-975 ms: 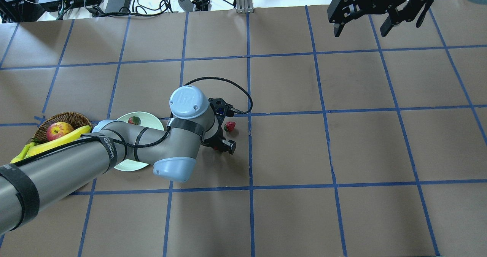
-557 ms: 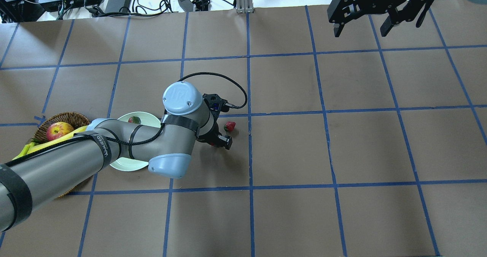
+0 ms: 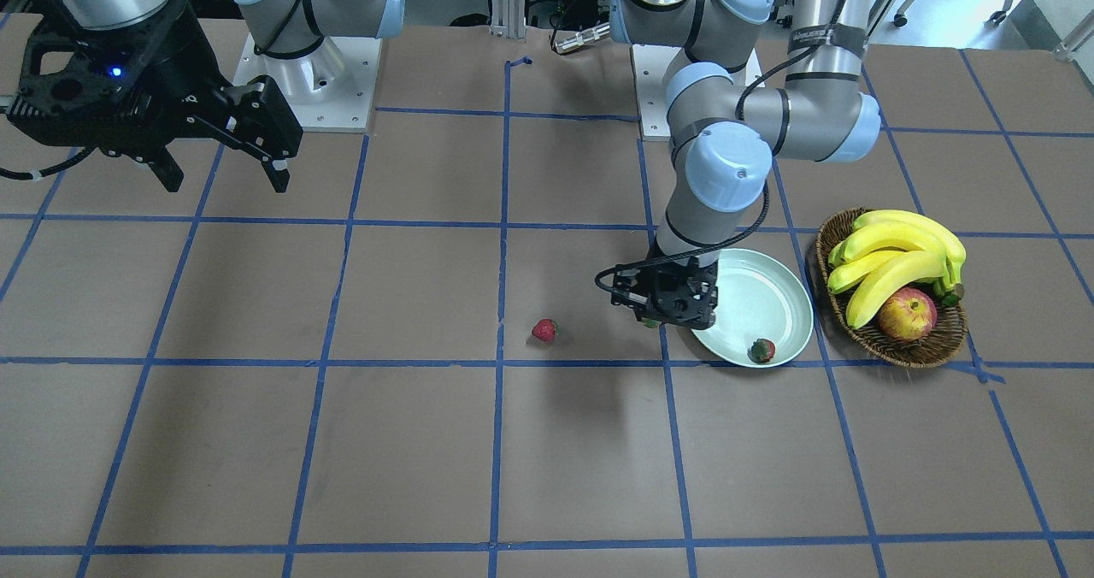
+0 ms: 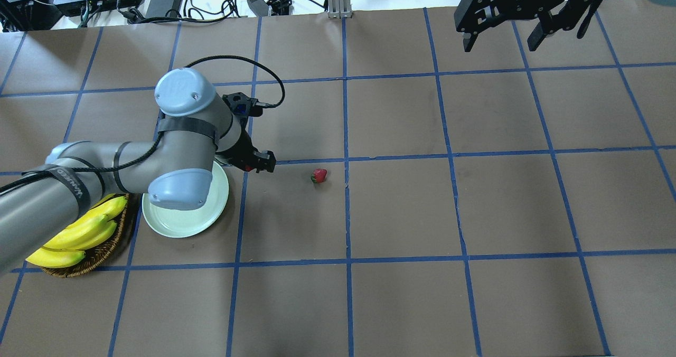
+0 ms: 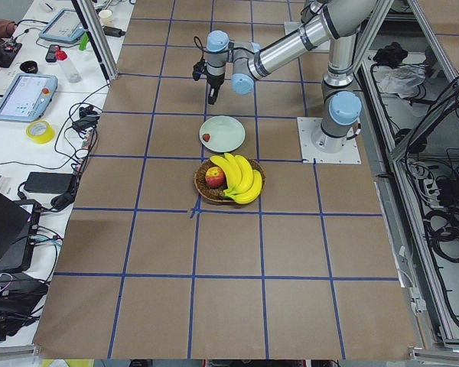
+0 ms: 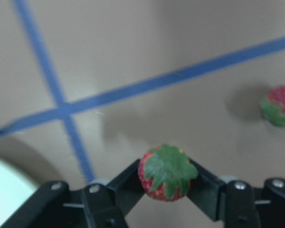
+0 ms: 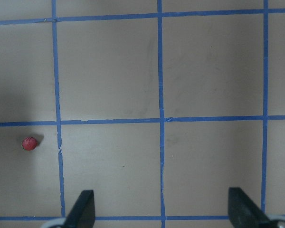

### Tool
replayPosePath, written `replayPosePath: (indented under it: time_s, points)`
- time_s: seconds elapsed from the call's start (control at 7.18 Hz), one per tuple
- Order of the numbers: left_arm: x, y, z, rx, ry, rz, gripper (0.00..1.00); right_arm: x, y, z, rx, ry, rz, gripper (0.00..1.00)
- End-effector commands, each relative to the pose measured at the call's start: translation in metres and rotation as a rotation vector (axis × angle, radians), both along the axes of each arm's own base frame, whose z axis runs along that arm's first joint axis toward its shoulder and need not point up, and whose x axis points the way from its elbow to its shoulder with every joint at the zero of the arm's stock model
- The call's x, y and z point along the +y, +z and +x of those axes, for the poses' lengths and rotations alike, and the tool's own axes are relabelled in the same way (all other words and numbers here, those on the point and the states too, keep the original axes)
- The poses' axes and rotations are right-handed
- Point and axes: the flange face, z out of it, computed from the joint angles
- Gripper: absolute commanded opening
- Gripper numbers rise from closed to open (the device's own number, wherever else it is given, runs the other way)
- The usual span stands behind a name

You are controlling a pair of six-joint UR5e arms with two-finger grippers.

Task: Collect all strawberries into plate
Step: 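Carry the strawberry into the plate and release it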

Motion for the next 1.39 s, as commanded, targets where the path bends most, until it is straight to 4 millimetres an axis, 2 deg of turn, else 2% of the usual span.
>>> replayPosePath:
  time_s: [0.0, 0.14, 0.28, 0.42, 0.56, 0.7, 0.84, 0.97, 1.11, 1.25]
  points:
    - [-0.019, 0.017, 0.103, -0.081, 0.117, 0.020, 0.13, 0.000, -0.001, 0.000, -0.001, 0.000, 0.002, 1.00]
    - [-0.016, 0.002, 0.141, -0.067, 0.153, 0.060, 0.12, 0.000, -0.001, 0.000, -0.001, 0.000, 0.002, 1.00]
    - [0.000, -0.024, 0.149, -0.042, 0.155, 0.129, 0.12, 0.001, -0.001, 0.000, 0.000, 0.000, 0.002, 1.00]
    - [0.002, -0.033, 0.149, -0.041, 0.160, 0.149, 0.23, 0.002, -0.001, 0.000, 0.000, 0.000, 0.002, 1.00]
    - [-0.001, -0.028, 0.150, -0.048, 0.165, 0.139, 0.86, 0.002, -0.001, 0.000, -0.001, 0.000, 0.002, 1.00]
    - [-0.001, -0.018, 0.149, -0.049, 0.167, 0.148, 1.00, 0.001, -0.002, 0.000, -0.001, -0.002, 0.004, 1.00]
    - [-0.010, 0.000, 0.145, -0.047, 0.157, 0.155, 1.00, 0.002, -0.001, 0.000, -0.001, 0.000, 0.002, 1.00]
    - [-0.024, 0.023, 0.129, -0.034, 0.177, 0.189, 1.00, 0.002, -0.001, 0.000, -0.001, -0.002, 0.002, 1.00]
    - [-0.046, 0.060, 0.080, -0.003, 0.210, 0.143, 1.00, 0.002, 0.000, 0.000, -0.001, -0.002, 0.002, 1.00]
    - [-0.055, 0.080, 0.022, 0.025, 0.297, 0.103, 1.00, 0.002, -0.001, 0.000, -0.001, -0.002, 0.004, 1.00]
